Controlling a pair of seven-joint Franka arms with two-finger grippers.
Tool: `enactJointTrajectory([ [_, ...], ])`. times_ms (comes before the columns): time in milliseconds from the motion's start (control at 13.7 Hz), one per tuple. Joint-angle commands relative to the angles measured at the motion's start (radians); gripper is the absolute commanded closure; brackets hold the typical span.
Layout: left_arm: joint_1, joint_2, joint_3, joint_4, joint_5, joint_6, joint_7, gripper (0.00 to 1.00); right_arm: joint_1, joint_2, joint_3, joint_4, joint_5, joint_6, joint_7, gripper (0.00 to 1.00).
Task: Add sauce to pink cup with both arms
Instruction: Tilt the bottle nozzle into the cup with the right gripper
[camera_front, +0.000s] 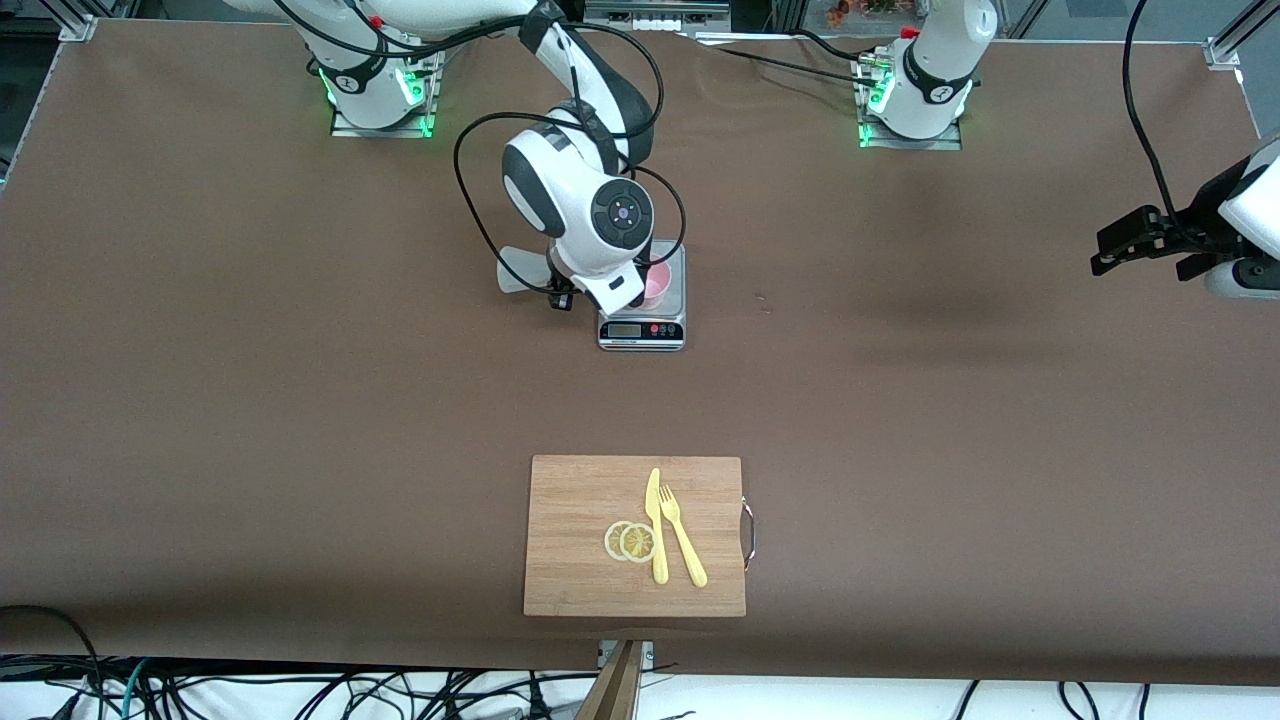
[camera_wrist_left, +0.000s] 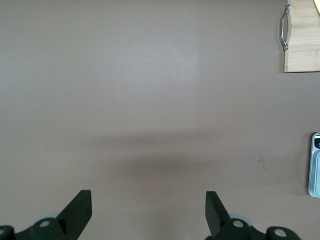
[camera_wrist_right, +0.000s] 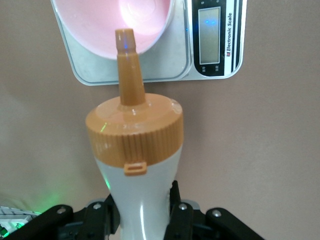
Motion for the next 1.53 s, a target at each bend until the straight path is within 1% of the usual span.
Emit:
enactJointTrajectory([
  [0,0.008,0.012,-0.001,0.023,-0.027,-0.005,0.011,0.0,0.015,0.019,0.002,0.044,-0.035,-0.04,0.018,0.88],
  [219,0.008,0.012,-0.001,0.023,-0.027,-0.005,0.011,0.0,0.018,0.024,0.002,0.044,-0.038,-0.04,0.043,0.88],
  [510,0.008,0.012,-0.001,0.023,-0.027,-0.003,0.011,0.0,0.024,0.027,0.0,0.05,-0.067,-0.064,0.067,0.88],
  [656,0.008,0.012,-0.001,0.023,-0.029,-0.003,0.011,0.0,0.026,0.033,0.002,0.068,-0.095,-0.09,0.069,0.88],
  [948,0.008,0.012,-0.001,0.023,-0.029,-0.003,0.011,0.0,0.029,0.054,0.0,0.119,-0.098,-0.142,0.092,0.88],
  [1166,0.008,0.012,-0.001,0.025,-0.027,-0.003,0.011,0.0,0.046,0.062,0.002,0.133,-0.126,-0.162,0.118,0.88],
  [1312,0.008,0.012,-0.001,0.023,-0.029,-0.002,0.011,0.0,0.053,0.086,0.0,0.174,-0.129,-0.193,0.124,0.88],
  [1458,0.008,0.012,-0.001,0.025,-0.029,-0.002,0.011,0.0,0.059,0.099,0.0,0.199,-0.155,-0.21,0.132,0.88],
])
